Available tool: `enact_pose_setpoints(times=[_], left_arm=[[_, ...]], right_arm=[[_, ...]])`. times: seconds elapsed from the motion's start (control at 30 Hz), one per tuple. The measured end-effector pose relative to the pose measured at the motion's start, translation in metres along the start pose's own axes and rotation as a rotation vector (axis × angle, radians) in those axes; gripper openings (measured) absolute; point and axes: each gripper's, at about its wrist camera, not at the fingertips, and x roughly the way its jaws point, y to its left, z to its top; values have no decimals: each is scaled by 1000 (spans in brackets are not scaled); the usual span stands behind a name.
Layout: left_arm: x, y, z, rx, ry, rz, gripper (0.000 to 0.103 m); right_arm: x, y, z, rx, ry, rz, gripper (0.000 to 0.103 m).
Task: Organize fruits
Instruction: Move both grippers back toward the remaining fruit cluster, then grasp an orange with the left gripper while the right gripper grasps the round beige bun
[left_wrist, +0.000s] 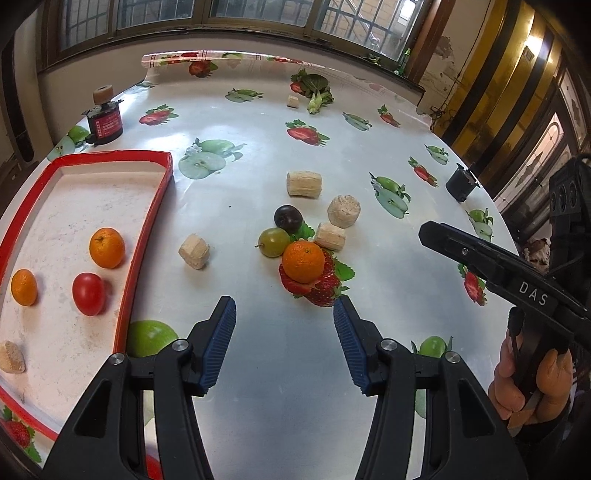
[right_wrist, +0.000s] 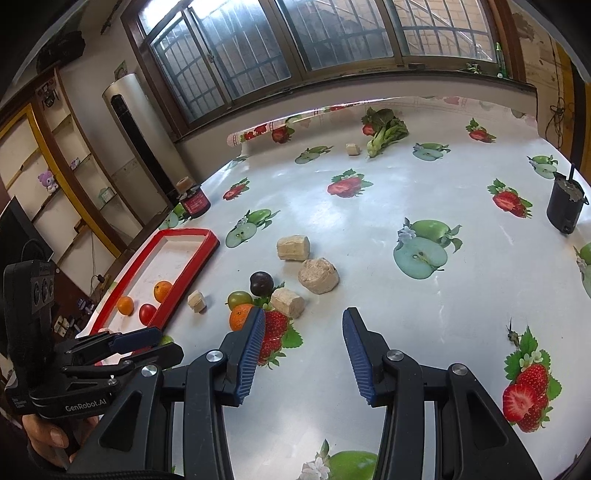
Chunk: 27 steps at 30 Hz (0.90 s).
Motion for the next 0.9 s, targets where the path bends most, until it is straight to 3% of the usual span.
enact_pose_setpoints(times=[0.5, 0.53, 0.6, 0.67, 0.9], left_arm=[[73, -16, 24, -3, 91, -22, 53], [74, -16, 25, 8, 70, -17, 52], [75, -15, 25, 21, 69, -10, 32], [72, -8, 23, 13, 72, -44, 33], [46, 17, 14, -37, 48, -47, 33]], right_arm=[[35, -15, 21, 11, 30, -4, 47], [39, -15, 22, 10, 35, -3, 47], [47, -15, 24, 8, 45, -2, 47], [56, -14, 25, 7, 59, 0, 47], [92, -4, 27, -22, 105, -7, 47]])
